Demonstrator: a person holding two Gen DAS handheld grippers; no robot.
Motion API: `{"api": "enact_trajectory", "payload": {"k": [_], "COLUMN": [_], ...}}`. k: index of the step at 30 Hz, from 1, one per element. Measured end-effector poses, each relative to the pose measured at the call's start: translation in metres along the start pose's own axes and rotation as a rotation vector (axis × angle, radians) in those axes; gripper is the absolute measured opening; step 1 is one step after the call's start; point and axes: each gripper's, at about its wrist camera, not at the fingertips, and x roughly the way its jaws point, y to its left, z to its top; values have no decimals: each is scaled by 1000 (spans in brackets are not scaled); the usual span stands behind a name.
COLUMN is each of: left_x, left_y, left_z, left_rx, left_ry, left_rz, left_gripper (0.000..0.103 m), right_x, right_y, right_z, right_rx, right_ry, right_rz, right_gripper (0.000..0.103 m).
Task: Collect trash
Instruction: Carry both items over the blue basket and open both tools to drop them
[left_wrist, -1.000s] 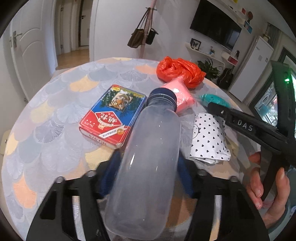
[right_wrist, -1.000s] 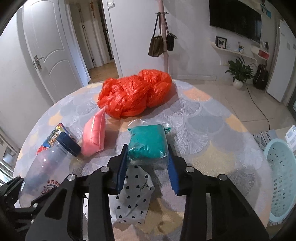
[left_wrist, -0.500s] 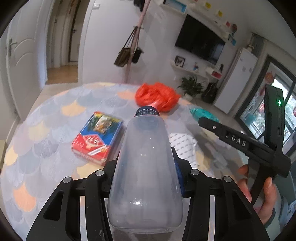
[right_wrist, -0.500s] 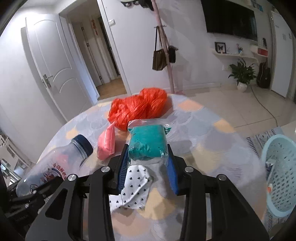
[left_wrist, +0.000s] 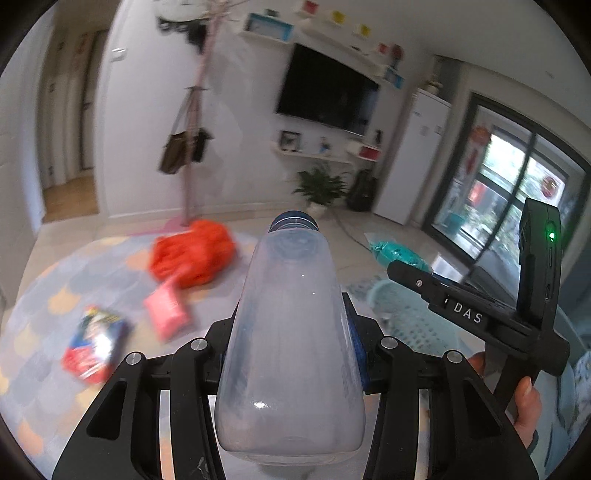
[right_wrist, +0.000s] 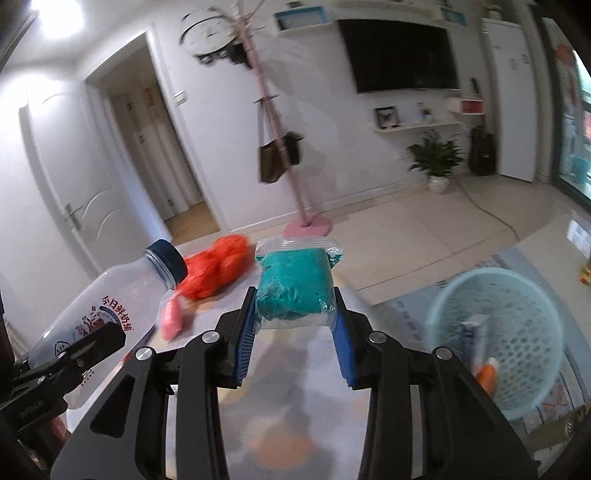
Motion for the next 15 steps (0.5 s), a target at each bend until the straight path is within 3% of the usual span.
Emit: {"api": "enact_trajectory", "payload": {"k": [6, 11, 15], "left_x": [35, 78, 124], "left_y": [-59, -97, -118], "left_z": [9, 17, 17], "left_rx": [90, 93, 65], "left_ry": [21, 73, 179], "left_rz": [-84, -176, -287], "left_gripper": [45, 45, 45], "right_x": [-35, -49, -47], "right_y": [-62, -117, -162], "right_z": [3, -2, -10], "right_rx": [67, 140, 211], "right_ry": [-47, -49, -23], "right_rz": [-117, -201, -272], "right_gripper": [35, 35, 35]}}
